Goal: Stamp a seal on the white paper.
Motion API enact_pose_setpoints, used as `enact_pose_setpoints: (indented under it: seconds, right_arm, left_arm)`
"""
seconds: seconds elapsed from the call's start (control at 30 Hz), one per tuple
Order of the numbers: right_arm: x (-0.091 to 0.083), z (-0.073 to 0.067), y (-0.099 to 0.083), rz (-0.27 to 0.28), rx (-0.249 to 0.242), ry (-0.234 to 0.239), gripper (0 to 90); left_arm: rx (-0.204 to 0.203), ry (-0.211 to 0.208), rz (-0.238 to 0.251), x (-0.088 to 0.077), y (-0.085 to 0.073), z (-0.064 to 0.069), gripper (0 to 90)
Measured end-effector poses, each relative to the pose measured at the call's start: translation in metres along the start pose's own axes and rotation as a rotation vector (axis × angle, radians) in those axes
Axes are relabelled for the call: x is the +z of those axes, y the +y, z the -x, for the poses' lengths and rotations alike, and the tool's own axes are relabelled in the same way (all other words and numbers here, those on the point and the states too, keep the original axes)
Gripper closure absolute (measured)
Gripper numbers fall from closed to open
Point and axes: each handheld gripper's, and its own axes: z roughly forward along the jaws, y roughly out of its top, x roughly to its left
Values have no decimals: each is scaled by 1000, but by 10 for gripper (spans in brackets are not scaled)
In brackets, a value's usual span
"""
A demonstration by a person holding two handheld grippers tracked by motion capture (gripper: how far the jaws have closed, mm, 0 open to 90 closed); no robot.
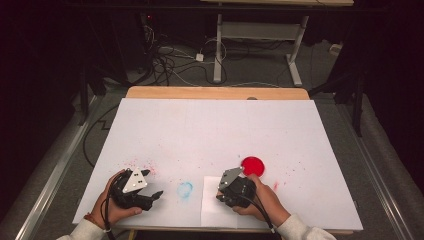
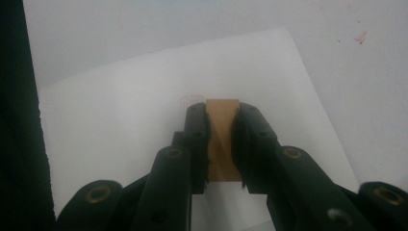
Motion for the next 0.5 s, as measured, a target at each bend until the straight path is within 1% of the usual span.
enact_pose_setpoints:
  seconds: [0.1,0.23,0.3,0.4,0.47,0.5]
  right_arm:
    - [0,1,-1,6,10,8,764]
    - [0,1,0,3,5,4,763]
    - [0,1,0,4,10,3,762]
    - [-1,2,-1,11,13,12,763]
    - [-2,1,0,5,5,3,763]
    - [-4,1,0,15,9,-4,763]
  left_arm:
    - [-1,0,0,0,0,0,185]
    - [0,0,-1,0,0,0,185]
    - [-2,-2,1,0,0,0,185]
    - [0,-3,1,0,0,0,185]
    - [-3,-4,3,-1,0,-1,185]
    - [-5,-3,4,-1,0,-1,185]
